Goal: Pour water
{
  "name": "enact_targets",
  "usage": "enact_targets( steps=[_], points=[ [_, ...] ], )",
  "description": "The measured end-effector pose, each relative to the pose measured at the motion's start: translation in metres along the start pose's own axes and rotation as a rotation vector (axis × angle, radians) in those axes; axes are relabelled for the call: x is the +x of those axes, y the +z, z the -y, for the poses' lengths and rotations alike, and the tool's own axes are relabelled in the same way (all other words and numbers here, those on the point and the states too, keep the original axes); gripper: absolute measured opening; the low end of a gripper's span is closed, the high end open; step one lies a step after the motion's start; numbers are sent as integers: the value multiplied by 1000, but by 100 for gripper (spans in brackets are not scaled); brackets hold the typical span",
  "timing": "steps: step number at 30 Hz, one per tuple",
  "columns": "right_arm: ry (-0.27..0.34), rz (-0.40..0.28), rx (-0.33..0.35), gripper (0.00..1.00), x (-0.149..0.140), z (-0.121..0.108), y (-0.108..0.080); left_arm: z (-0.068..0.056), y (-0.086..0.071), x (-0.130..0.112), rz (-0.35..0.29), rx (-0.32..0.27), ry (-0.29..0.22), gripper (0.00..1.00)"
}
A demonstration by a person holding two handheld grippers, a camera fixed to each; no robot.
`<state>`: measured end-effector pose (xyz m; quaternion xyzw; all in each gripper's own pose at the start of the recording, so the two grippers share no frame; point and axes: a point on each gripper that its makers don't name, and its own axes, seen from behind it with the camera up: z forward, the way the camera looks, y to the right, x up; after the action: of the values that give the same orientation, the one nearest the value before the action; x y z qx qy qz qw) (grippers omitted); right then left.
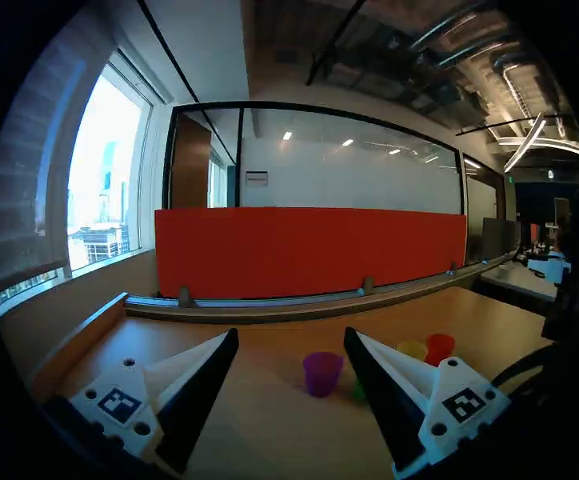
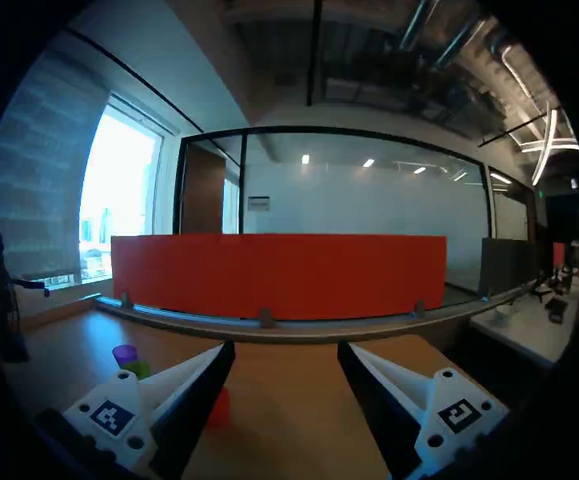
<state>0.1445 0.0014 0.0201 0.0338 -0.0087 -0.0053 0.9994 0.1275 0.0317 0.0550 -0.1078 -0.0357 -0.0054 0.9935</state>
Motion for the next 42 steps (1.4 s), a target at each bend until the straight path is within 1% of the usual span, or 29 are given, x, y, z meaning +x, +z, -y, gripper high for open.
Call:
enact_targets(
  steps=[5, 9, 11, 15, 17, 21, 26, 29, 33, 36, 42],
  points=[
    [-9, -2, 36, 99, 12, 9, 0, -8, 4, 13, 4, -58, -20, 99],
    [-18, 5, 78, 99, 13, 18, 1, -16, 6, 11, 23, -115, -47, 98],
    [-23, 13, 109, 99, 12, 25, 1, -21, 7, 9, 40, -150, -64, 98],
    [-42, 30, 202, 99, 12, 45, -1, -30, 10, 5, 65, -220, -78, 98],
    [-56, 36, 250, 99, 13, 55, -3, -34, 11, 4, 73, -255, -73, 98],
    [-77, 51, 332, 99, 13, 74, -8, -41, 13, 7, 78, -315, -46, 98],
    [-78, 90, 438, 99, 10, 95, -12, -50, 17, 13, 76, -388, 3, 98],
    [-60, 113, 473, 99, 8, 102, -12, -57, 20, 13, 86, -425, 29, 99],
    [-59, 140, 518, 99, 3, 113, -14, -65, 25, 10, 98, -472, 38, 98],
    [-78, 172, 545, 99, -4, 120, -16, -67, 30, 6, 117, -496, 39, 98],
    [-145, 253, 586, 99, -24, 130, -24, -70, 43, -13, 192, -539, 59, 98]
  ],
)
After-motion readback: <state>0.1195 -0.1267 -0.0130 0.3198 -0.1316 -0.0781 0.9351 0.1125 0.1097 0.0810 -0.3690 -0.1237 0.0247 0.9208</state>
